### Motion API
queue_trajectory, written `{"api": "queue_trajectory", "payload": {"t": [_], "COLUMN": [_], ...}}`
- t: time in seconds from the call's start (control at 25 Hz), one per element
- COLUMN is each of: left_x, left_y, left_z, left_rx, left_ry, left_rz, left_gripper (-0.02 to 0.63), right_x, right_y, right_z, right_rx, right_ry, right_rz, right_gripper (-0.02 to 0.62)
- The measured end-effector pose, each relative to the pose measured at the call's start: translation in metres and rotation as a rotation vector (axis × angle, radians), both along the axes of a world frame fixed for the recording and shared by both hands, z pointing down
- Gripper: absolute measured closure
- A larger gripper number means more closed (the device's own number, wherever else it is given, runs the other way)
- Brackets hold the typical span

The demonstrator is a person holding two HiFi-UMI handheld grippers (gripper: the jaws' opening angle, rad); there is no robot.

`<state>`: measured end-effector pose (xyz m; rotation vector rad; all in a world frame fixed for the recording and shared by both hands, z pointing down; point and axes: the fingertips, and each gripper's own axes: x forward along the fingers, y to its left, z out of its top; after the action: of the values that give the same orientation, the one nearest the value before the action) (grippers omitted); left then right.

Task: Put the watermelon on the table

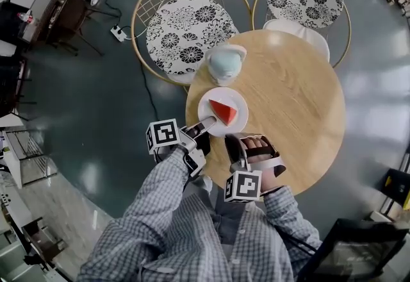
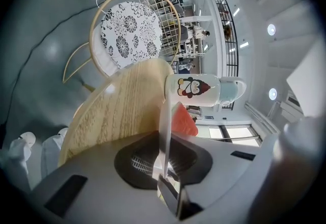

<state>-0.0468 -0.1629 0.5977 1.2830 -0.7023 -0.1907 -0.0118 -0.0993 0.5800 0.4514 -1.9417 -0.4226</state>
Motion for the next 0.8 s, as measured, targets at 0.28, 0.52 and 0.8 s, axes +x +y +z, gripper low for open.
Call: {"api": "queue_trajectory", "payload": {"t": [0.28,0.52,0.8], "left_x": [-0.008,-0.049,-0.06], "left_y": [-0.001,0.007,0.025], "left_z": [-0.008,-0.017,-0.026], "left_rx": [0.026,0.034,0.062], "left_ry": [-0.049,-0.092,-0.068], "left_rz": [0.01,-0.075,-0.103], "left_gripper": [0.479,0.479,0.479], "right_x": [-0.001,-0.002,-0.006], "right_y": [0.002,0.005,0.006], "right_z": [0.002,0.012,0.021], "right_rx": [-0.025,-0.043,-0.1], "right_ry": [0.008,0.024,-0.042], "right_rz": [0.006,-0.009,0.022], "right_gripper": [0.555,0.554,0.554]}}
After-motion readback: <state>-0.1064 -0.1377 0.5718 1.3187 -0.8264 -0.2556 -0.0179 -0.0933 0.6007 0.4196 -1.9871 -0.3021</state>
